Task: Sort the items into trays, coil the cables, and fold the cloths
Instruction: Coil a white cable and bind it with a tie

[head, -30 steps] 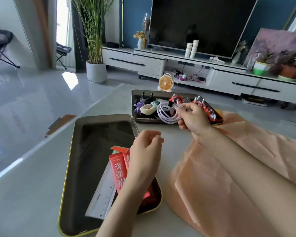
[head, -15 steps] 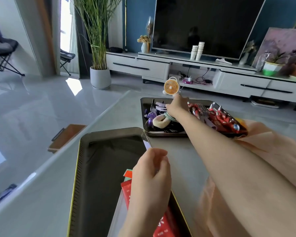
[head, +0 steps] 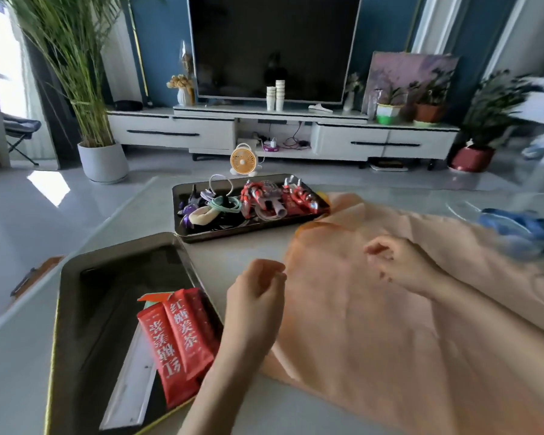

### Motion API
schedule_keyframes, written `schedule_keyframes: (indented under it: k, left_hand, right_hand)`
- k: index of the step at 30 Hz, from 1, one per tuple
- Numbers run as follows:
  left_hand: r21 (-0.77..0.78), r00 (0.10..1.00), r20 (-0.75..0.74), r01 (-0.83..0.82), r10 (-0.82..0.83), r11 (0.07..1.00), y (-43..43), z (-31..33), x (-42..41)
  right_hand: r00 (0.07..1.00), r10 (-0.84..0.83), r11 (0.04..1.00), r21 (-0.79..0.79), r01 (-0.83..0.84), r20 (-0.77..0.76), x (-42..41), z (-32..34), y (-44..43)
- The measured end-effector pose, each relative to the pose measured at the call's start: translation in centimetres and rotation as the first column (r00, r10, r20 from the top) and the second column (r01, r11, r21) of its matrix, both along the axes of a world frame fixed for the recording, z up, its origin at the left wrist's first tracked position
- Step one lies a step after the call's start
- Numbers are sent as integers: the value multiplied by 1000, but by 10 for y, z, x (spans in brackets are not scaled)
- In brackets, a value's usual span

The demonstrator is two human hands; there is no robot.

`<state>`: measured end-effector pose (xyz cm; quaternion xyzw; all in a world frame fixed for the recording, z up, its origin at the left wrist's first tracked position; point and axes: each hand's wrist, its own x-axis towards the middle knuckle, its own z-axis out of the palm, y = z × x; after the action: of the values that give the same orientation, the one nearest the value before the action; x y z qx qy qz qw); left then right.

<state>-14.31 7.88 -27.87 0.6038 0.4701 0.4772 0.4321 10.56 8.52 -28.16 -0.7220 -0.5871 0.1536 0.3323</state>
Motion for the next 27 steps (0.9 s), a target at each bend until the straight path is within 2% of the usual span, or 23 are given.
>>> schedule_keyframes:
  k: [3, 6, 8, 11, 14, 17, 20, 22, 25, 27]
  left_hand:
    - [2, 993, -49, 106, -106, 994, -22, 4, 28]
    - [-11, 974, -93, 206, -206, 978, -58, -2, 64]
    - [-21, 960, -113, 255, -255, 967, -79, -15, 78]
    - [3, 940, -176, 297, -292, 955, -109, -35, 99]
    - [21, 932, -228, 295, -283, 955, -129, -47, 127]
    - [55, 904, -330, 306, -272, 950, -142, -50, 168]
    - [106, 876, -398, 340, -273, 934, -146, -45, 194]
    - [168, 834, -487, 381, -260, 909, -148, -43, 206]
    - [212, 695, -694, 447, -189, 869, -152, -44, 219]
    - [246, 721, -674, 424, -161, 872, -154, -43, 222]
  right_hand:
    - [965, -233, 971, 32, 238, -117, 67, -4, -71]
    - [853, -476, 856, 108, 505, -213, 123, -12, -142]
    - [795, -558, 789, 147, 597, -237, 147, -24, -177]
    - [766, -625, 756, 125, 642, -150, 175, -34, -217]
    - [784, -619, 774, 131, 619, -45, 199, -37, -243]
    - [816, -557, 829, 158, 536, 155, 221, -40, -253]
    - [834, -438, 898, 122, 423, 336, 225, -41, -241]
    - [796, -384, 915, 74, 397, 467, 231, -46, -233]
    - [730, -347, 899, -13, 439, 589, 241, -50, -228]
    - [707, -326, 905, -8, 425, 627, 242, -46, -226]
